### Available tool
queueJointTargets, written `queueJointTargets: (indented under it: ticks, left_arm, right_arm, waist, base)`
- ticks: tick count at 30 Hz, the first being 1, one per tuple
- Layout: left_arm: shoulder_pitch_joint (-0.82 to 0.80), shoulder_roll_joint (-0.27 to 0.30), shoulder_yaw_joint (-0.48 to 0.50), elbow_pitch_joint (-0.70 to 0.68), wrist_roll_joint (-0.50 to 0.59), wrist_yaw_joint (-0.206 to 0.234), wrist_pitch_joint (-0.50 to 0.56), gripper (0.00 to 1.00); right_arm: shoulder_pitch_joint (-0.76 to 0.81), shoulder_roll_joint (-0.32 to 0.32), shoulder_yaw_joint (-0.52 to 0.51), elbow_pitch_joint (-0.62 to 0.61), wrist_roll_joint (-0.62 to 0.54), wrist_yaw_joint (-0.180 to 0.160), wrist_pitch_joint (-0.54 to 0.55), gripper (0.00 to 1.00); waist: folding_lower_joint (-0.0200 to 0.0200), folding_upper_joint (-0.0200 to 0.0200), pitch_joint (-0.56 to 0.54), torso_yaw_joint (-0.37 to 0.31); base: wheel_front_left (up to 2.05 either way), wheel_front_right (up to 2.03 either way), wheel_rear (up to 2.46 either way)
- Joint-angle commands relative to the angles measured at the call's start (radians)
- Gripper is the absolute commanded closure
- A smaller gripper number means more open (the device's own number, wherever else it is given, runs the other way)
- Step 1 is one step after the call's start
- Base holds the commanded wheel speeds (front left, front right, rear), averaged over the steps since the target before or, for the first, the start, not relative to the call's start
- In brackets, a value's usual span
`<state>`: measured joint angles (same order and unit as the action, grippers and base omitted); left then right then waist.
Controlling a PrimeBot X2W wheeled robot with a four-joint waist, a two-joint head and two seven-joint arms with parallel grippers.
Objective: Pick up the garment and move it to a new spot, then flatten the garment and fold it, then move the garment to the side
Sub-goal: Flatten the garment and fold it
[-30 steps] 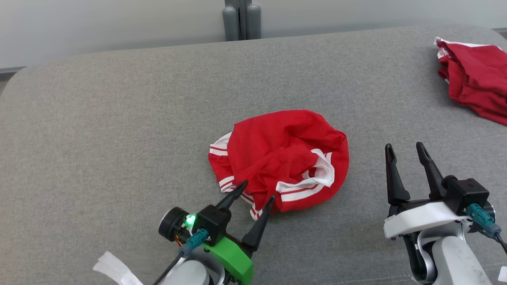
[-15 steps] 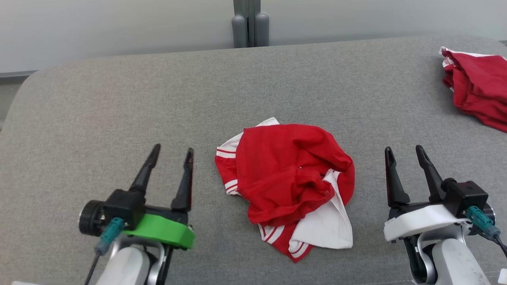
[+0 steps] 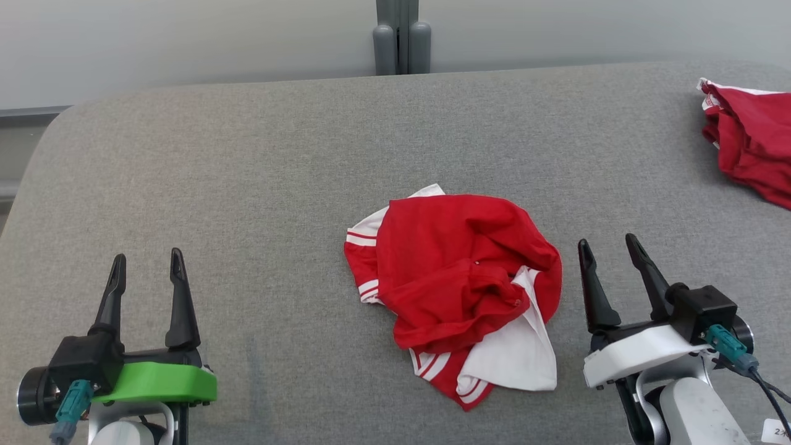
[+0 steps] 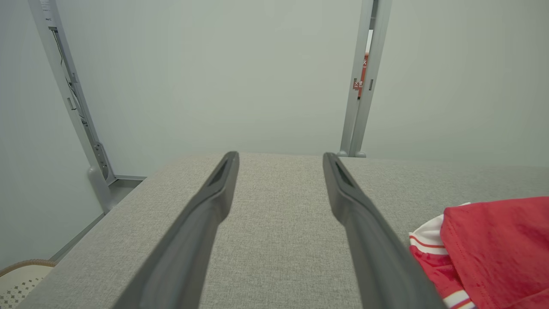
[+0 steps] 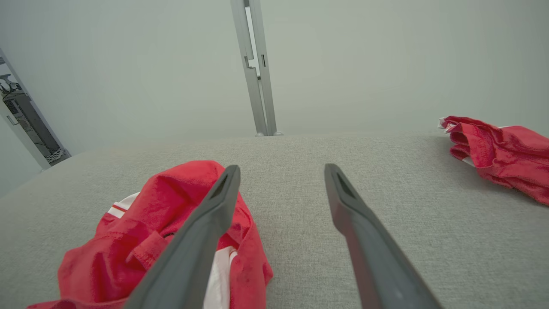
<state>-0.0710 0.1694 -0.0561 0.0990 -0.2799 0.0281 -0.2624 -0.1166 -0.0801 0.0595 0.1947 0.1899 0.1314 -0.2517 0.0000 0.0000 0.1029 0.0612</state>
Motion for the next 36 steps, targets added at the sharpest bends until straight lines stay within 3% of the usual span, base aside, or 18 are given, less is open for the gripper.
queueJointTargets:
  ticks: [1, 11, 21, 29, 36]
  left_arm:
    - [0.015, -0.01, 0.013, -0.002, 0.02, -0.011, -0.003, 0.0]
    - [0.025, -0.063, 0.075, 0.01, 0.078, -0.069, -0.003, 0.0]
    - [0.026, -0.096, 0.102, 0.017, 0.105, -0.101, -0.003, 0.0]
    - [0.011, -0.109, 0.102, 0.022, 0.118, -0.116, -0.003, 0.0]
    - [-0.001, -0.116, 0.102, 0.027, 0.121, -0.125, -0.003, 0.0]
  right_arm:
    - [0.002, -0.008, 0.013, 0.003, 0.002, -0.002, 0.005, 0.0]
    - [-0.025, -0.068, 0.24, -0.023, 0.005, -0.002, 0.053, 0.0]
    - [0.019, -0.206, 0.509, -0.083, 0.036, -0.002, 0.141, 0.0]
    - [-0.059, -0.275, 0.528, -0.032, -0.005, -0.002, 0.148, 0.0]
    - [-0.111, -0.299, 0.544, 0.043, -0.029, -0.002, 0.145, 0.0]
  waist:
    - [0.0, 0.0, -0.002, 0.002]
    - [0.0, 0.0, -0.021, 0.012]
    - [0.0, 0.0, -0.031, 0.032]
    - [0.0, 0.0, -0.011, 0.057]
    - [0.0, 0.0, 0.002, 0.083]
  base:
    - [0.0, 0.0, 0.0]
    - [0.0, 0.0, 0.0]
    - [0.0, 0.0, 0.0]
    - [0.0, 0.0, 0.0]
    - [0.0, 0.0, 0.0]
